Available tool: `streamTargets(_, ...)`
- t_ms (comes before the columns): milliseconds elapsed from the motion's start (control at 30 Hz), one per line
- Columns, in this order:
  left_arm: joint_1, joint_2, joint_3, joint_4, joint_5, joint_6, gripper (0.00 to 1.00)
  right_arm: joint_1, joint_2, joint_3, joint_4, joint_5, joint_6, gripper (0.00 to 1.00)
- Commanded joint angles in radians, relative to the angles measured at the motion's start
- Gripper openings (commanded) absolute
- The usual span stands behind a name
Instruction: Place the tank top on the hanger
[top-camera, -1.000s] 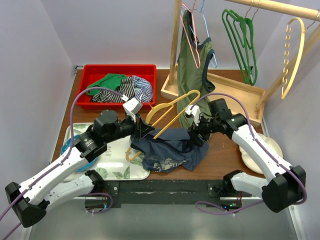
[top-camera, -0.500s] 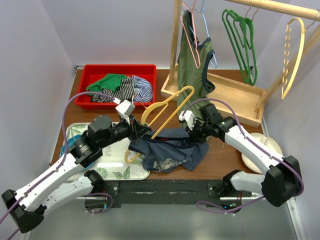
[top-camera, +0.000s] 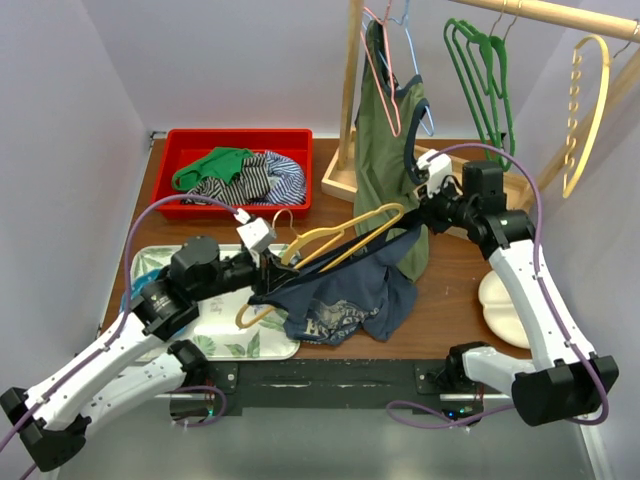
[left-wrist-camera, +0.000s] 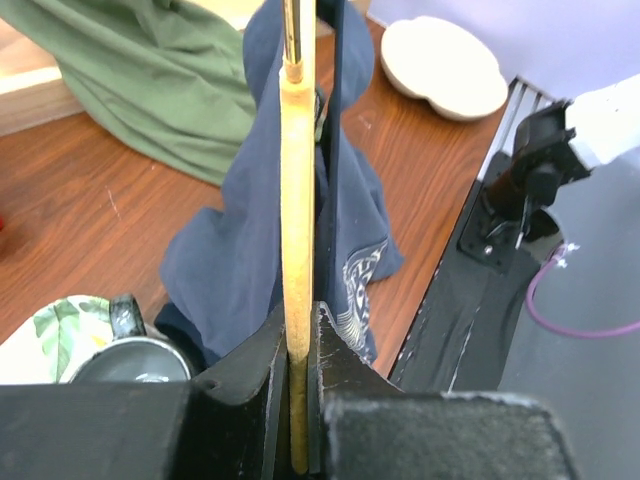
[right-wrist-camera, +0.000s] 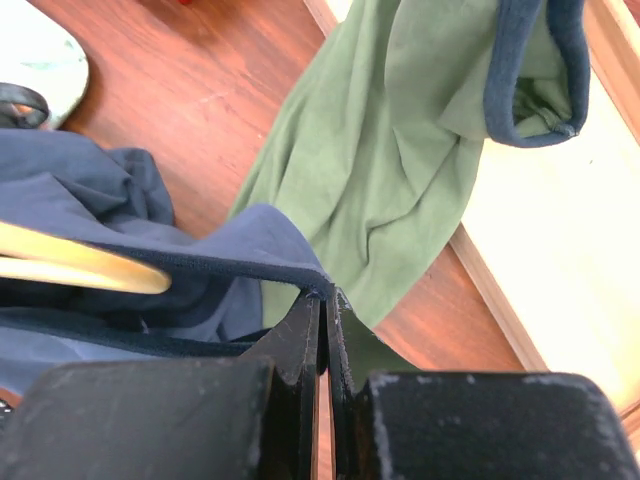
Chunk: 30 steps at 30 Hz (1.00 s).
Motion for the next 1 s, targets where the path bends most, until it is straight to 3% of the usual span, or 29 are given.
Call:
streamTargets(0, 0.005, 0.010, 0.045, -0.050, 0.025, 0.076, 0.00, -0.024, -0.007, 0.066, -0.023, 0.019, 0.031, 0.00)
streamTargets(333, 0.005, 0.108, 0.116, -0.130, 0.086, 0.153, 0.00, -0.024, -0.015, 0.177, -0.081, -0.059, -0.013, 0.00)
streamTargets(600, 0.005, 0.298, 0.218, -0.113, 0.236, 0.180, 0.00, 0.002, 0.033, 0.299, -0.201, -0.448, -0.044, 0.00)
streamTargets(800, 0.005, 0.339, 0.300, -0.087, 0.194, 0.176, 0.00, 0.073, 0.007, 0.338, -0.325, -0.481, -0.136, 0.00)
streamTargets(867, 0.005, 0.335, 0.311, -0.087, 0.191, 0.185, 0.00, 0.073, -0.039, 0.309, -0.336, -0.412, -0.151, 0.18)
streamTargets(900, 0.005, 0.336, 0.318, -0.096, 0.196, 0.193, 0.00, 0.073, -0.053, 0.303, -0.339, -0.377, -0.148, 0.40)
streamTargets(967, 0.005, 0.333, 0.324, -0.111, 0.211, 0.216, 0.00, 0.071, -0.083, 0.307, -0.350, -0.229, -0.156, 0.61)
